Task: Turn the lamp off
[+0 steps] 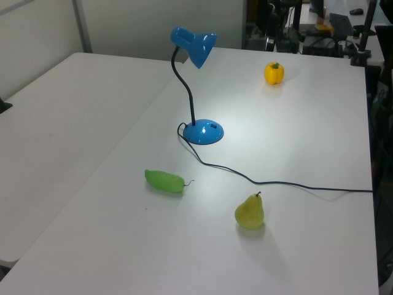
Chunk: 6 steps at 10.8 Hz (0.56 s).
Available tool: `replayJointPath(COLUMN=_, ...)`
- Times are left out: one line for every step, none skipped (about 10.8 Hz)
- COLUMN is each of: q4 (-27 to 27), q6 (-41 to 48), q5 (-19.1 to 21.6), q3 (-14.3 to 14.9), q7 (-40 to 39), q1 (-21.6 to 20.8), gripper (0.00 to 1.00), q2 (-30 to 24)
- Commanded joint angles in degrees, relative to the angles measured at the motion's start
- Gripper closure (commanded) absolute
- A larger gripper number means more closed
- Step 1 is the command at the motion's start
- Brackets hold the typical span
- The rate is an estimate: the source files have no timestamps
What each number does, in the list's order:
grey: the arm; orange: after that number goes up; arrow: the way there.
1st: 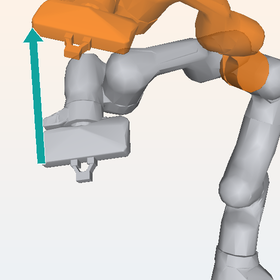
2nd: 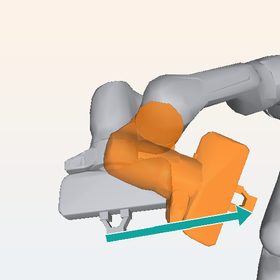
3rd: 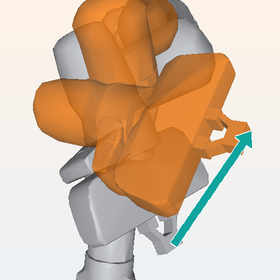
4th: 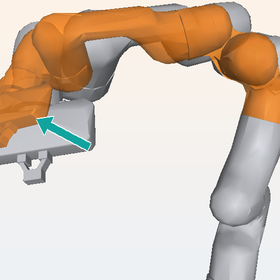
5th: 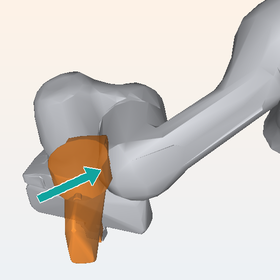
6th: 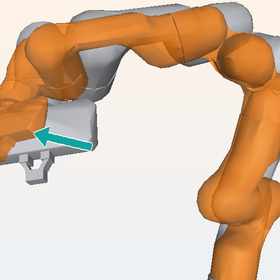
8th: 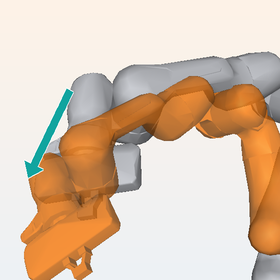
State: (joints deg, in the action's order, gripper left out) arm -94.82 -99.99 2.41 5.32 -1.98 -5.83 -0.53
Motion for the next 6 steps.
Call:
replayJointPath(q4=0.2, q6=0.1, q5=-0.7, q3=0.2, q7=-0.4, q1=-0.8, gripper=0.0, q2=0.4)
replayJointPath(q4=0.3, q6=0.1, q5=-0.7, q3=0.2, q7=-0.4, q1=-0.8, gripper=0.0, q2=0.4)
replayJointPath(q4=0.2, q6=0.4, q5=-0.6, q3=0.2, q7=-0.4, q1=-0.7, gripper=0.0, q2=0.1)
replayJointPath(q4=0.2, q6=0.5, q5=-0.6, q3=0.2, q7=-0.2, q1=-0.8, gripper=0.0, q2=-0.2)
replayJointPath(q4=0.4, q6=0.9, q5=-0.6, q3=0.2, q7=-0.3, q1=-0.6, gripper=0.0, q2=0.0)
replayJointPath(q4=0.5, q6=1.0, q5=-0.2, q3=0.3, q7=-0.5, q1=-0.5, gripper=0.0, q2=0.1)
